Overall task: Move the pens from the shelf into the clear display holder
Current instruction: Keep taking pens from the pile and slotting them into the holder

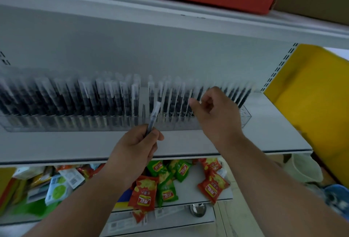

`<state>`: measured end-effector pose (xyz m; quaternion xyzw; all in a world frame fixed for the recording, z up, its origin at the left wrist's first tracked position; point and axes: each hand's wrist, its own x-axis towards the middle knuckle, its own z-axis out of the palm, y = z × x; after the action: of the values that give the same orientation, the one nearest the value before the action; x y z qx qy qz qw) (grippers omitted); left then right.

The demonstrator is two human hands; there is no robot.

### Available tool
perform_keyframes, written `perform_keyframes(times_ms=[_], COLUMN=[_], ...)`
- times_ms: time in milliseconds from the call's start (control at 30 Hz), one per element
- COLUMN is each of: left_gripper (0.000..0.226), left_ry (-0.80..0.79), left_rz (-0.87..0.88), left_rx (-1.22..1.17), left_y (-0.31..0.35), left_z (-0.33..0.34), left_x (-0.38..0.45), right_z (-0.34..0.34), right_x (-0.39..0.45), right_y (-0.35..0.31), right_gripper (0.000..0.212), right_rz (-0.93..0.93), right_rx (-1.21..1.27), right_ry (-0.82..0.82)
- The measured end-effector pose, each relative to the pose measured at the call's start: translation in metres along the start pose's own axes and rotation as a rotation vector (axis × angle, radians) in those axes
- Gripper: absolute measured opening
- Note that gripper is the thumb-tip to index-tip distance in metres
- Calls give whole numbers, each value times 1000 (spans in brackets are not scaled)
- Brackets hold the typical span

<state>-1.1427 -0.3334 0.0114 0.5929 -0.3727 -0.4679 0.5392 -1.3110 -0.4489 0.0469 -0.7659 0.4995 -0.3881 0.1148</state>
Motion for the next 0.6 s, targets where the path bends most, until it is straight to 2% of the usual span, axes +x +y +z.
perform_keyframes(times_ms=[167,267,333,433,500,600], left_gripper=[28,24,21,21,34,44], left_ry=[-103,-147,-117,47,154,192], left_rz=[91,233,358,605,705,706], left_rx=[148,332,499,778,925,1088], left_y=[-2,3,3,-2,-9,-18], left_z=[21,37,41,36,33,37], left_x=[8,11,16,23,28,30], right_z=[-6,-13,-20,-37,-48,-56], right_x=[-14,-10,-5,8,18,29], right_y=[-27,-23,-16,-6,2,9], right_gripper=[25,22,18,14,13,12], right_rz=[33,165,235,239,149,-8], right_rx=[219,442,542,545,451,247], right_ry=[-290,-343,-282,-67,69,81])
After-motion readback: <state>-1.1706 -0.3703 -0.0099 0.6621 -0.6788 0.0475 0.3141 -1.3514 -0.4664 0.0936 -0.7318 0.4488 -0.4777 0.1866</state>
